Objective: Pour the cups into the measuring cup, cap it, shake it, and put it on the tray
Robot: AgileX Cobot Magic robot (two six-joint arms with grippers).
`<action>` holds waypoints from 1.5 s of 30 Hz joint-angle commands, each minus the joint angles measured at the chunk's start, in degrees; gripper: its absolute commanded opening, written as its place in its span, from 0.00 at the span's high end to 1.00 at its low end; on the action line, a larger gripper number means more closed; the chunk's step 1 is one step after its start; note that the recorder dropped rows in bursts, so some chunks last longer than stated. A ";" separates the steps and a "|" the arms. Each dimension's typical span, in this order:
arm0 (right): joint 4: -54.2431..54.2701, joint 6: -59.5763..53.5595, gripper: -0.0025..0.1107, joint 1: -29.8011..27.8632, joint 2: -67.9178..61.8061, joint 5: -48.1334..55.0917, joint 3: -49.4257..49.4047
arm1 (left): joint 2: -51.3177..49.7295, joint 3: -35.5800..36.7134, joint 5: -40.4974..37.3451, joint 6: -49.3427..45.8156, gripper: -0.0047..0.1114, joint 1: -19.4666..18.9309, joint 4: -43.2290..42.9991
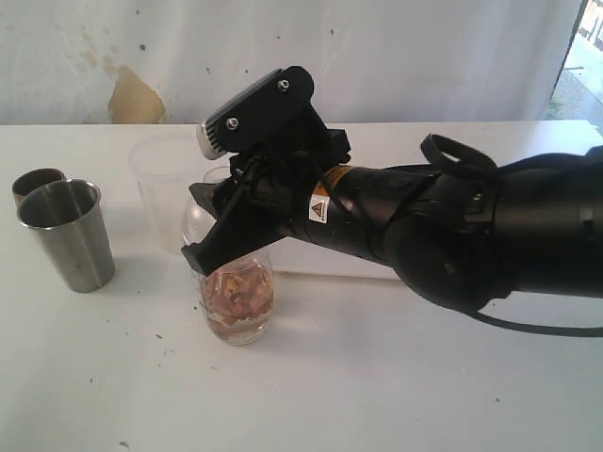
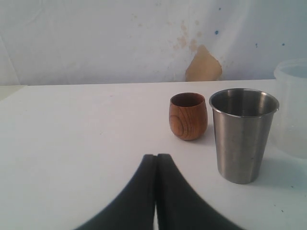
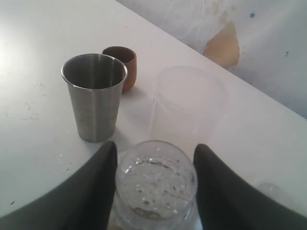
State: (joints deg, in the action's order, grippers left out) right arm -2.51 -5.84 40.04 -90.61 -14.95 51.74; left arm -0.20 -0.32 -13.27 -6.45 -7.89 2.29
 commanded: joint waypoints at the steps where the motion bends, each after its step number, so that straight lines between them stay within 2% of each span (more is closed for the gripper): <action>1: -0.34 -1.60 0.98 -0.09 -0.35 6.52 0.40 | 0.20 0.32 -0.10 0.18 0.96 0.01 -0.05; 16: -0.49 -1.85 0.98 -0.09 -0.35 15.88 3.76 | 0.20 0.32 -0.10 0.18 0.96 0.01 -0.05; 18: -0.38 -1.85 0.90 -0.09 -0.35 16.31 4.28 | 0.20 0.32 -0.10 0.18 0.96 0.01 -0.05; 19: -0.38 -1.85 0.78 -0.09 -0.35 16.19 4.31 | 0.20 0.32 -0.10 0.18 0.96 0.01 -0.05; 20: -0.38 -1.85 0.73 -0.09 -0.35 16.19 4.41 | 0.20 0.32 -0.10 0.18 0.96 0.01 -0.05; 21: -0.38 -1.85 0.58 -0.09 -0.35 16.19 4.41 | 0.20 0.32 -0.10 0.18 0.96 0.01 -0.05; 22: -0.38 -1.85 0.51 -0.09 -0.35 16.19 4.41 | 0.20 0.32 -0.10 0.18 0.96 0.01 -0.05; 23: -0.38 -1.85 0.39 -0.09 -0.35 16.19 4.52 | 0.20 0.32 -0.10 0.18 0.96 0.01 -0.05; 25: -0.38 -1.63 0.31 -0.09 -0.35 16.40 4.76 | 0.20 0.32 -0.10 0.18 0.96 0.01 -0.05; 38: -0.38 -1.90 0.35 -0.09 5.89 18.96 7.18 | 0.20 0.32 -0.10 0.18 0.96 0.01 -0.05; 41: -0.38 -1.90 0.49 -0.09 8.58 19.25 7.07 | 0.20 0.32 -0.10 0.18 0.96 0.01 -0.05; 45: -0.38 -1.90 0.77 -0.09 12.18 19.13 7.07 | 0.20 0.32 -0.10 0.18 0.96 0.01 -0.05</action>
State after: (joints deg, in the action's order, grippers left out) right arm -2.62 -7.10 40.04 -81.01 4.25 58.69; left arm -0.20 -0.32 -13.27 -6.45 -7.89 2.29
